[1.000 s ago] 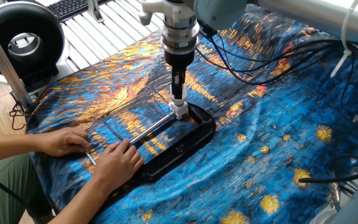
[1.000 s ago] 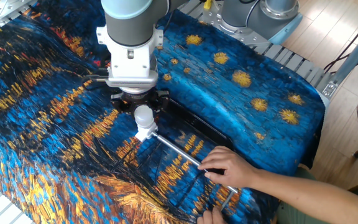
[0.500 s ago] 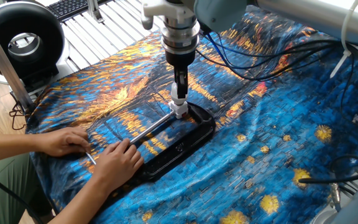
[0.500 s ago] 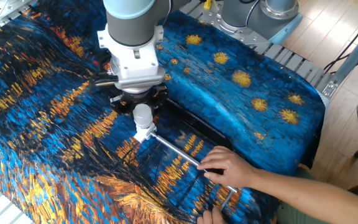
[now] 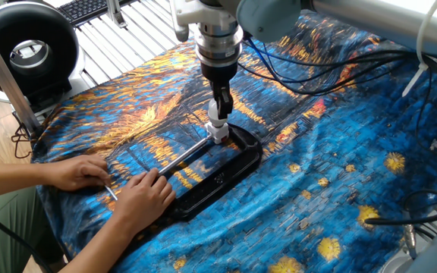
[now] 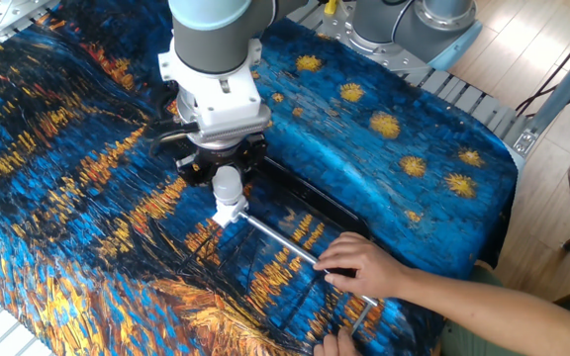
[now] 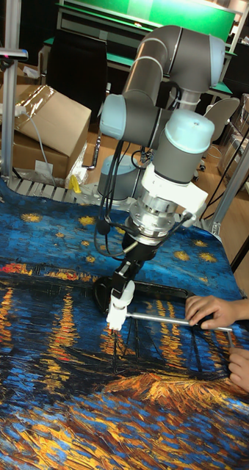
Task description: Take out the light bulb by rotating it
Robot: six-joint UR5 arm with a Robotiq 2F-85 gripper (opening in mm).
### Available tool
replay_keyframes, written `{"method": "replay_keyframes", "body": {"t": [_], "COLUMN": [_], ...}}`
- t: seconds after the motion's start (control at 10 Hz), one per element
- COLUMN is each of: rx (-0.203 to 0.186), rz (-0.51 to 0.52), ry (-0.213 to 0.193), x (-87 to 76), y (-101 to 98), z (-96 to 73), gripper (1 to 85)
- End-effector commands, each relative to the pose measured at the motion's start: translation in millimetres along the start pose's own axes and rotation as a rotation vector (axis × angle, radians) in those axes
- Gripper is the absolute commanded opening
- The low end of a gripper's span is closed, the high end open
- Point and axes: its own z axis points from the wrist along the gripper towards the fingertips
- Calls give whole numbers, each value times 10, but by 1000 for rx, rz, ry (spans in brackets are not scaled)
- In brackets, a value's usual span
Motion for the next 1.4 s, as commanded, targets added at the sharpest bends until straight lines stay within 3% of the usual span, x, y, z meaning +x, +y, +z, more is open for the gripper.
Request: {"method": "replay_keyframes", "body": {"t": [0.0, 0.5, 0.7, 1.0, 1.1, 1.3], "rx": [16, 10, 1, -1, -2, -10], "rz": [-57, -67, -88, -109, -115, -137], "ry": [-7, -30, -47, -49, -50, -60], "x": [-20, -123, -150, -128, -132, -145], "y": [-46, -48, -36, -48, -49, -36], "z": [-12, -11, -7, -16, -11, -5], "gripper": [240, 240, 310, 327, 360, 517]}}
